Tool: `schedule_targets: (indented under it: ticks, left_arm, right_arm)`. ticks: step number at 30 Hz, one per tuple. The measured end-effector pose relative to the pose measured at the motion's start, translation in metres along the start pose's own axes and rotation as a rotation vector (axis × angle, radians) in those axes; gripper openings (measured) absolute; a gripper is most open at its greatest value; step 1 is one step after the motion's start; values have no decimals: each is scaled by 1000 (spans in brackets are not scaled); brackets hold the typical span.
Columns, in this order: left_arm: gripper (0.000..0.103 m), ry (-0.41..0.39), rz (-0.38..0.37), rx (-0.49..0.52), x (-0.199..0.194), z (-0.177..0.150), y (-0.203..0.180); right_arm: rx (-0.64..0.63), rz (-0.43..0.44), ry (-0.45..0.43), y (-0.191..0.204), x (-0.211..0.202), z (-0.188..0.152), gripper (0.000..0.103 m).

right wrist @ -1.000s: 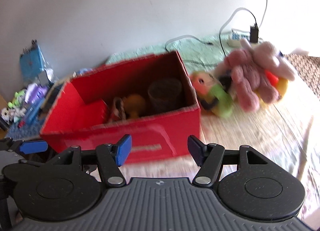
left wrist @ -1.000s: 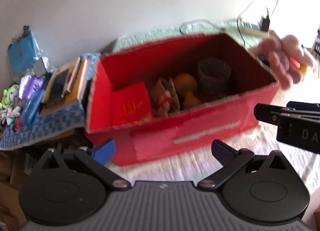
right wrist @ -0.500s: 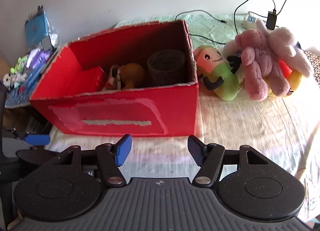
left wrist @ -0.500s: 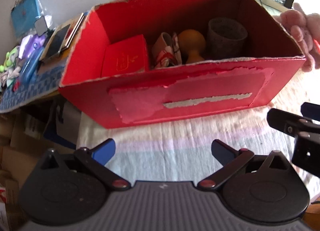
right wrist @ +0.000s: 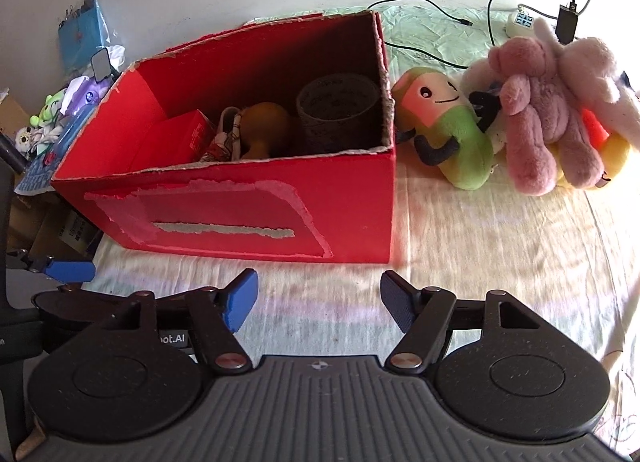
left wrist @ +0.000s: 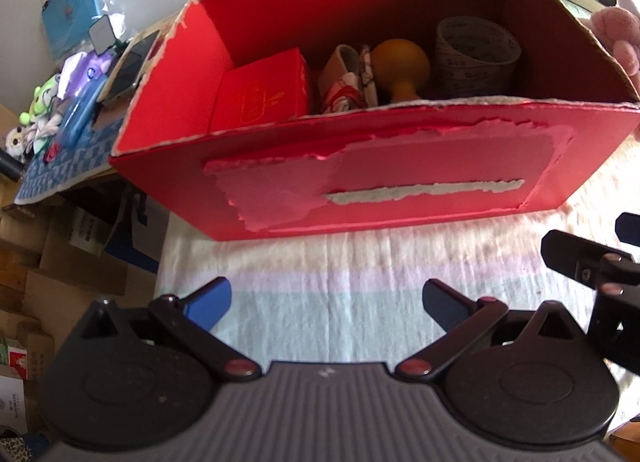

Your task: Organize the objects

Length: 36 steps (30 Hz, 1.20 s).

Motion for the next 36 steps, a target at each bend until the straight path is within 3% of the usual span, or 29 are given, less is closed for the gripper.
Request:
schedule_targets:
  ticks: [11, 26, 36]
  left_arm:
    - [102, 18, -12, 31, 3, 3, 14]
    - [102, -32, -77, 117, -22, 19, 19]
    - [102, -152, -169, 152, -74, 40, 23]
  right_arm:
    - [48, -41, 18, 11, 4, 2, 71]
    - [119, -90, 14, 14, -11, 10, 71]
    - [121, -89, -73, 11, -45, 36, 71]
Point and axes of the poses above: each gripper's, at about its wrist camera, not at the fingertips, and x roughly the way its jaws point, y to its left, z to its top, the point moved 3 cm from there along x, roughly the way its jaws point, and after that the axes turned 10 degrees about -x, right-handed, at the moved point
